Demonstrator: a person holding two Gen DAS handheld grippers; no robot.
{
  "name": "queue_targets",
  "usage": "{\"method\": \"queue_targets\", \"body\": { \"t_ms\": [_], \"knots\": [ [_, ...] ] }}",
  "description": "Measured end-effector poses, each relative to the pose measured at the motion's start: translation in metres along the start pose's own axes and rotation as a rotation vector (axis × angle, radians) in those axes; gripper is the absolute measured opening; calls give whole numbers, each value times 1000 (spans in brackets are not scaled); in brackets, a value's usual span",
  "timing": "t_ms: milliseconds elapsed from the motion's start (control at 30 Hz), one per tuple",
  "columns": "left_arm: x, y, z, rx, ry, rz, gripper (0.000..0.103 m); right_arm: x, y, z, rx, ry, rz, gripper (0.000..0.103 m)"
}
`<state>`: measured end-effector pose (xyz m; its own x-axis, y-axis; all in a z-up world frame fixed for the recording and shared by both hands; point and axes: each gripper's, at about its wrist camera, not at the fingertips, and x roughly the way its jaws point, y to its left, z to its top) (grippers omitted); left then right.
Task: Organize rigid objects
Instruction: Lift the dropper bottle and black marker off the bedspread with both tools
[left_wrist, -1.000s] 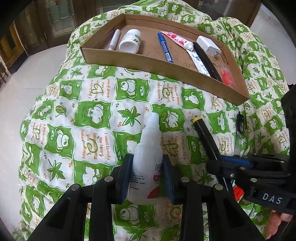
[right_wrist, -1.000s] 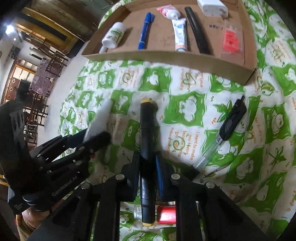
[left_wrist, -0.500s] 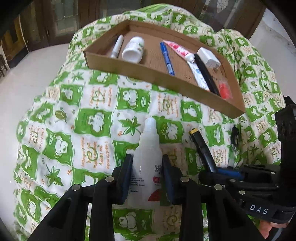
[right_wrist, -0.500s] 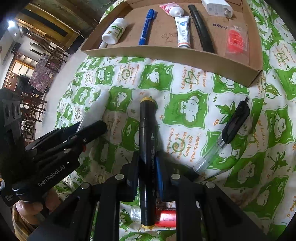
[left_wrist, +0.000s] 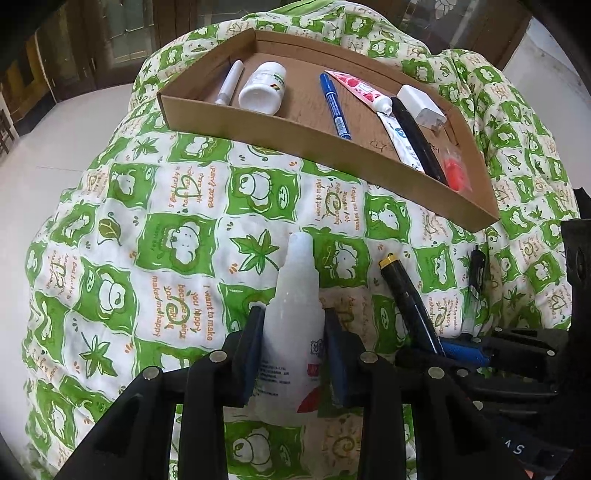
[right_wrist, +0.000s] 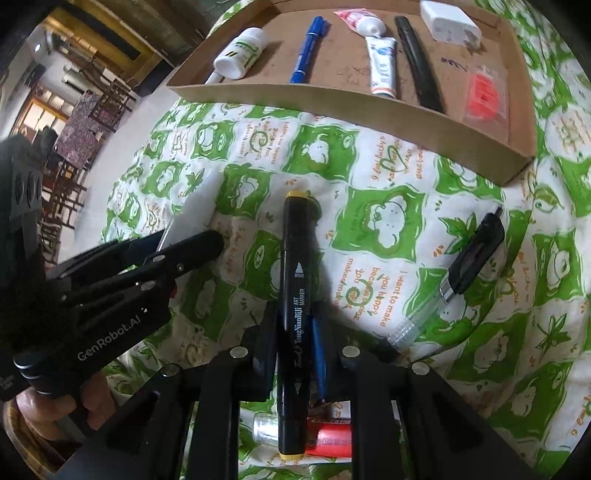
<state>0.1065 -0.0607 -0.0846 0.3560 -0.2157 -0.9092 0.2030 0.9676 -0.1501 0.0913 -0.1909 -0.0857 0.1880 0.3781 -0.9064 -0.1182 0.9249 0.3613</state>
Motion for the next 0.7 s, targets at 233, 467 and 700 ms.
{"method": "queue_targets", "body": {
  "t_ms": [233,467,700],
  "knots": [
    [-8,3,-1,-25,-30,-24,31,-8,4,-1,1,-46,54,15],
    [-3,7,-3,-24,9,-13,32,-9,2,-2,0,-56,44,15],
    [-4,0,-4,-15,-8,-10,31,0,7,-4,-32,-45,0,14]
  ]
}}
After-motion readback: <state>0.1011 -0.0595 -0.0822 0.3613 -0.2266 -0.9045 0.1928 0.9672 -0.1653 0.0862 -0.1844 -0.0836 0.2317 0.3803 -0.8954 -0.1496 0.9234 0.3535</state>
